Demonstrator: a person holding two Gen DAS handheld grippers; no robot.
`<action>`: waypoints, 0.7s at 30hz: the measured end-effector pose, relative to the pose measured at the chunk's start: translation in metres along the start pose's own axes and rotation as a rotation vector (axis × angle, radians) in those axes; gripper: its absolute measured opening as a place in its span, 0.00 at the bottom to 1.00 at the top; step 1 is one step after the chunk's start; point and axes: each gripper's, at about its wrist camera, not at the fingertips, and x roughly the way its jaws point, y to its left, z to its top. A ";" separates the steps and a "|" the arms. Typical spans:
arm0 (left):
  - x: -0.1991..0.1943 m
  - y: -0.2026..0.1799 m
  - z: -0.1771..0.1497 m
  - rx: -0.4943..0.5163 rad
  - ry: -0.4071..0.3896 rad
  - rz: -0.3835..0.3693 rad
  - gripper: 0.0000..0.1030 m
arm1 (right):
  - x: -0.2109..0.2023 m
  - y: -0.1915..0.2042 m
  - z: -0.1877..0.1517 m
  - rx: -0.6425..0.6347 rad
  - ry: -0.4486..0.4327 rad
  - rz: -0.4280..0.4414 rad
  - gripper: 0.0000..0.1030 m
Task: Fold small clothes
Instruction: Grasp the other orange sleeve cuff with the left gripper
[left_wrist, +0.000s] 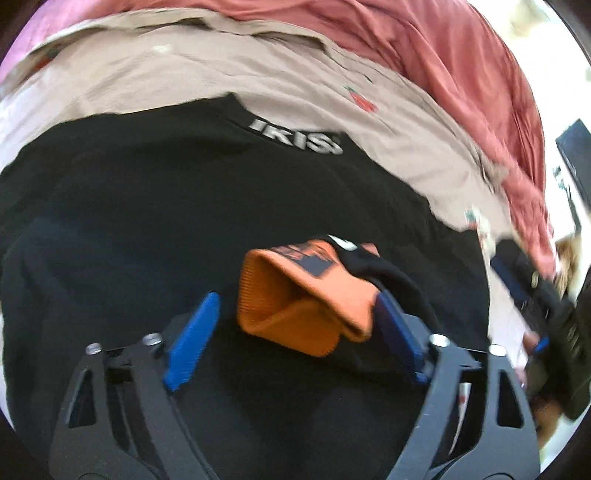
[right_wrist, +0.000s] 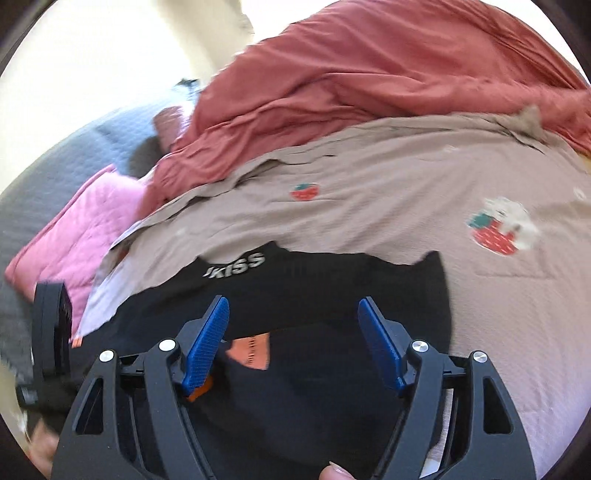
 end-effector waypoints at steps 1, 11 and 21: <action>0.002 -0.008 -0.004 0.045 0.011 0.005 0.65 | 0.001 -0.003 0.001 0.013 0.000 -0.010 0.75; 0.012 -0.032 0.005 0.238 -0.007 0.057 0.66 | 0.004 -0.028 0.004 0.119 0.005 -0.067 0.75; 0.012 -0.008 0.020 0.100 0.016 -0.077 0.09 | 0.000 -0.053 0.006 0.217 -0.008 -0.107 0.75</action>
